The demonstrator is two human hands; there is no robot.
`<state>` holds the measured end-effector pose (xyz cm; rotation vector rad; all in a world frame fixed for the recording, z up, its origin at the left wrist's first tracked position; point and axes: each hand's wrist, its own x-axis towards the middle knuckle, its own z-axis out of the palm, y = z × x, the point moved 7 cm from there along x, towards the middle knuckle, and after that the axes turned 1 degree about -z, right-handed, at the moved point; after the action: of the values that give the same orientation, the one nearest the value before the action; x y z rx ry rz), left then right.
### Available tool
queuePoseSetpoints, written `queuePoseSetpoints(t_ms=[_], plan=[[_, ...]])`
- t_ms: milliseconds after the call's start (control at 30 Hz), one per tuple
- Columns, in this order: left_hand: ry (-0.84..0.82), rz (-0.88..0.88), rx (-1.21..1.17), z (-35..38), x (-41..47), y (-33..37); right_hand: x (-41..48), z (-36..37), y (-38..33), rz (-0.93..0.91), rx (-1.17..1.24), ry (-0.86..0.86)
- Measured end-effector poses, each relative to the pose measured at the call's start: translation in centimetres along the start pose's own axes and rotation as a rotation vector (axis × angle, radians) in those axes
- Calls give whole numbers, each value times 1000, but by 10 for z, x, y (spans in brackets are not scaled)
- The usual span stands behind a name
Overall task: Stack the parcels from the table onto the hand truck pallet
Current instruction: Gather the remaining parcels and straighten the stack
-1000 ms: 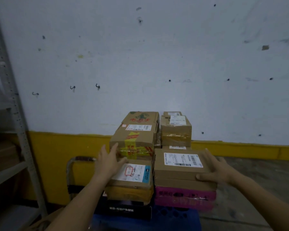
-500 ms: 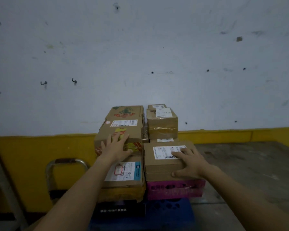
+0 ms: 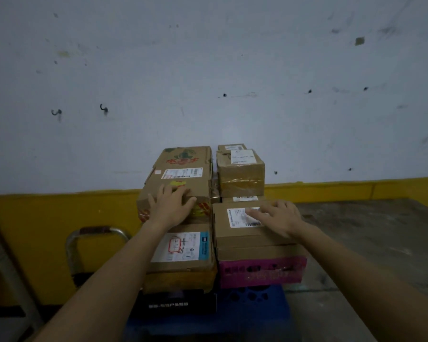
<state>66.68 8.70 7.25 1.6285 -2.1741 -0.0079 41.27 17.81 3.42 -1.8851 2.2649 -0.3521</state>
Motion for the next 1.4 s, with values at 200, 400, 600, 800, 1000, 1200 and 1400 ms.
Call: queuePoseSetpoints(t_ms=[200, 400, 600, 800, 1000, 1200, 1400], plan=[[44, 33, -8, -19, 41, 22, 48, -48, -6, 15, 187, 301], [-121, 132, -110, -8, 101, 35, 117, -85, -3, -6, 378, 431], [-221, -37, -106, 20, 148, 12, 184, -79, 2, 58, 368, 265], [-276, -53, -92, 36, 172, 2, 219, -57, 5, 97, 370, 113], [-296, -435, -112, 30, 188, -70, 225, -56, 9, 109, 434, 96], [-483, -309, -87, 46, 191, -84, 222, -55, 10, 116, 448, 111], [-531, -212, -192, 52, 199, -76, 220, -55, 10, 120, 452, 107]])
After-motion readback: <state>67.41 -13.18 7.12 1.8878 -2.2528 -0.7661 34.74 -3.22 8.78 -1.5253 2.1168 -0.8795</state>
